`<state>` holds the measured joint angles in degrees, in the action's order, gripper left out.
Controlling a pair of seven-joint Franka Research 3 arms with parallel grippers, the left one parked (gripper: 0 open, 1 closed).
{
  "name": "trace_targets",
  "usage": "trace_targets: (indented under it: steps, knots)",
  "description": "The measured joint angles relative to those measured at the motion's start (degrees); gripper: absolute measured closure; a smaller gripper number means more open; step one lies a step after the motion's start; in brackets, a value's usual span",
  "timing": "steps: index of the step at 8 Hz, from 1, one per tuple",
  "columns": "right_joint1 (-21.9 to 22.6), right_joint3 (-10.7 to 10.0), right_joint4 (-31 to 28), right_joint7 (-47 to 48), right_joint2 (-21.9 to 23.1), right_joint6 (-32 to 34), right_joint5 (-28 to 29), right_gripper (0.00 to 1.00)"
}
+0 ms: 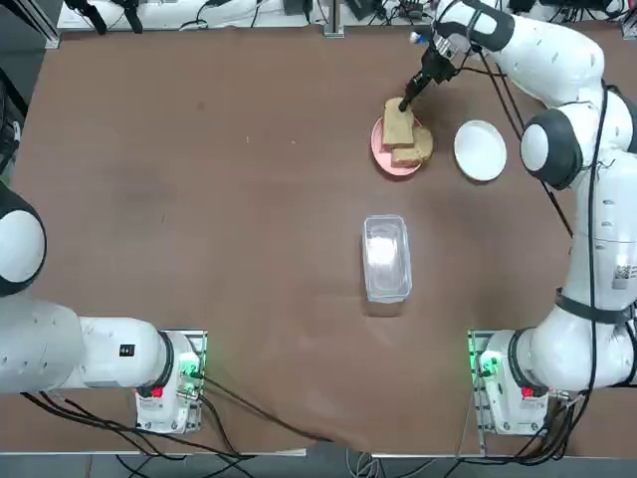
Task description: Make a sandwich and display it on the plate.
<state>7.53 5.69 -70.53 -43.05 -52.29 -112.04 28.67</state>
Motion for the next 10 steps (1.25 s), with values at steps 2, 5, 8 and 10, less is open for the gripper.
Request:
trace_targets:
  steps: [2,5,8,10]
  knots:
    - [-0.1,0.0,0.4,0.7,2.4,3.4,0.0,0.92]
    - [-1.9,-0.5,0.8,3.1,7.1,10.7,-0.7,0.92]
    - [-7.7,-1.8,1.0,6.7,12.1,15.3,-3.7,0.92]
    - [-11.9,-2.1,1.0,10.8,13.9,16.0,-3.9,0.92]
